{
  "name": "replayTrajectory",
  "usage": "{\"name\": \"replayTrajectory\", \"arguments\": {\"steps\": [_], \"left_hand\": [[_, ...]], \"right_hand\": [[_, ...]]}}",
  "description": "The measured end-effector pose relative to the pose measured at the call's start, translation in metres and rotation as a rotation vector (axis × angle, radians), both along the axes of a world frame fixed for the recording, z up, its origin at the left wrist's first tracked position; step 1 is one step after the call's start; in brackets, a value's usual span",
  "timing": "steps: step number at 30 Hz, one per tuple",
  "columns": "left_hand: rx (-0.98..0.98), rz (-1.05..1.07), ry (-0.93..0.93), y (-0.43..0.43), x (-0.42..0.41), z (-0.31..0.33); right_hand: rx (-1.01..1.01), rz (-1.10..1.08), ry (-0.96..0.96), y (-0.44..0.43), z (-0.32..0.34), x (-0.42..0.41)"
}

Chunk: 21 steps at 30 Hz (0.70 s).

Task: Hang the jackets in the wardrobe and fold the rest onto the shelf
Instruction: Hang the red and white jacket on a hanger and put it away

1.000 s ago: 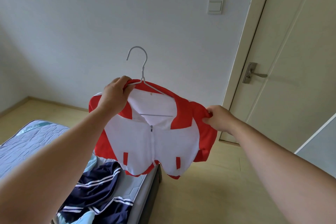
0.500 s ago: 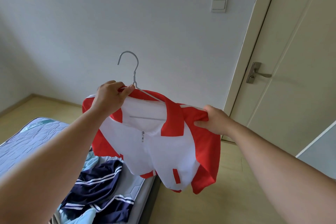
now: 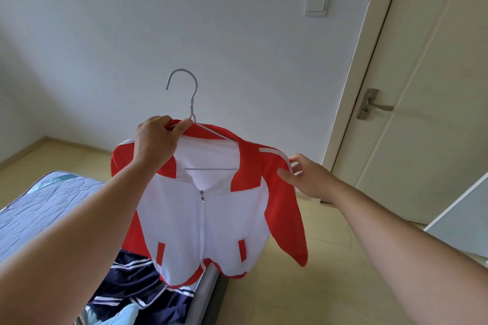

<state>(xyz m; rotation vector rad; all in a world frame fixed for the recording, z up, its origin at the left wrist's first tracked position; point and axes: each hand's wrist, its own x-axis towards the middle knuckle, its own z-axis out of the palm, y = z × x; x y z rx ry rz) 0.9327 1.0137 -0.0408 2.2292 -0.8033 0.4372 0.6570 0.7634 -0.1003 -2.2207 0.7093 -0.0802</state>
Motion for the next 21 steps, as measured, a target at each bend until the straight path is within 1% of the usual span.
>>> {"name": "replayTrajectory", "arguments": {"steps": [1, 2, 6, 13, 15, 17, 19, 21], "left_hand": [[-0.003, -0.004, 0.000, 0.001, 0.000, -0.001], [-0.005, -0.008, -0.001, 0.001, 0.000, -0.002], [0.007, -0.013, -0.009, -0.002, -0.002, -0.004], [0.007, 0.039, -0.017, -0.005, -0.004, -0.006], [0.001, 0.052, 0.000, -0.006, -0.004, -0.007], [-0.012, 0.062, 0.026, -0.008, -0.004, -0.007], [-0.022, 0.063, 0.041, -0.011, -0.006, -0.008], [-0.024, 0.064, 0.043, -0.014, -0.008, -0.010]], "right_hand": [[0.021, -0.009, -0.049, 0.000, 0.001, 0.001], [0.001, -0.008, -0.093, 0.000, 0.002, 0.002], [-0.132, -0.018, -0.222, 0.003, 0.004, 0.007], [-0.447, -0.152, -0.297, 0.003, 0.001, 0.012], [-0.512, -0.127, -0.296, 0.006, 0.001, 0.011], [-0.529, -0.134, -0.284, 0.009, -0.001, 0.010], [-0.496, -0.156, -0.235, 0.009, -0.002, 0.008], [-0.425, -0.130, -0.142, 0.006, -0.003, 0.006]]}}
